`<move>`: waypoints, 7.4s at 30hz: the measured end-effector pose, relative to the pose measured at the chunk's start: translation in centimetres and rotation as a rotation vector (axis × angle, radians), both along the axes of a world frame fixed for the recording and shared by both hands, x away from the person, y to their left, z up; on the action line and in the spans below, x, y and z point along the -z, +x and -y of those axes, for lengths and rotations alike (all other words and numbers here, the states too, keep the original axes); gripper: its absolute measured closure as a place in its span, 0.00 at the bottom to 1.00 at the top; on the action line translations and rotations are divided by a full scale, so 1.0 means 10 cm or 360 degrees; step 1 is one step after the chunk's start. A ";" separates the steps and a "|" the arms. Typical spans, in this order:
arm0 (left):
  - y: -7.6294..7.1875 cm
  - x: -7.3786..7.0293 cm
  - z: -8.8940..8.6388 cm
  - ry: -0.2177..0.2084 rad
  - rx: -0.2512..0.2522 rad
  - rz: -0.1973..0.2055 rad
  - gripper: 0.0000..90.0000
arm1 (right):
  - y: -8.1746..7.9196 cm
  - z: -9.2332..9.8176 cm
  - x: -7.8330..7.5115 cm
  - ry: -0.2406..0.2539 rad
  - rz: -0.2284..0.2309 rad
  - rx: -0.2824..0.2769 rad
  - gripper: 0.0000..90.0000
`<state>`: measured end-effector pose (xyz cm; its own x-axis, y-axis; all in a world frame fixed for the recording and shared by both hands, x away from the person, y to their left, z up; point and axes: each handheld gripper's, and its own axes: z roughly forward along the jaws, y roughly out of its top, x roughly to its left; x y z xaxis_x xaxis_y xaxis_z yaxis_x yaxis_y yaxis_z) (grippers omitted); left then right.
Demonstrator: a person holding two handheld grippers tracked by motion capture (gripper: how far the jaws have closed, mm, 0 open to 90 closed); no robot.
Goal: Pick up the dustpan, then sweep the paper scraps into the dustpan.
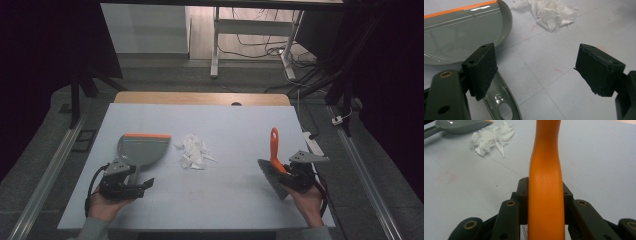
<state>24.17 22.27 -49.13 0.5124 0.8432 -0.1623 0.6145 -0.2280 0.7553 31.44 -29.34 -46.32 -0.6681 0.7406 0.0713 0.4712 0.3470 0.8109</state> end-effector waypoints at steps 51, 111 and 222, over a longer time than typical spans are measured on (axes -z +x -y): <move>0.27 -0.26 0.06 0.0217 -0.0120 -0.0220 0.21 | -0.06 -0.05 -0.01 0.0013 0.0006 0.0013 0.79; 0.61 0.34 -0.23 0.0215 -0.0499 -0.0462 0.67 | -0.04 -0.06 0.05 -0.0033 -0.0018 0.0020 0.79; -0.09 0.22 -0.13 0.0341 0.0432 -0.0239 0.68 | 0.16 -0.45 -0.05 0.0064 -0.0026 0.0004 0.79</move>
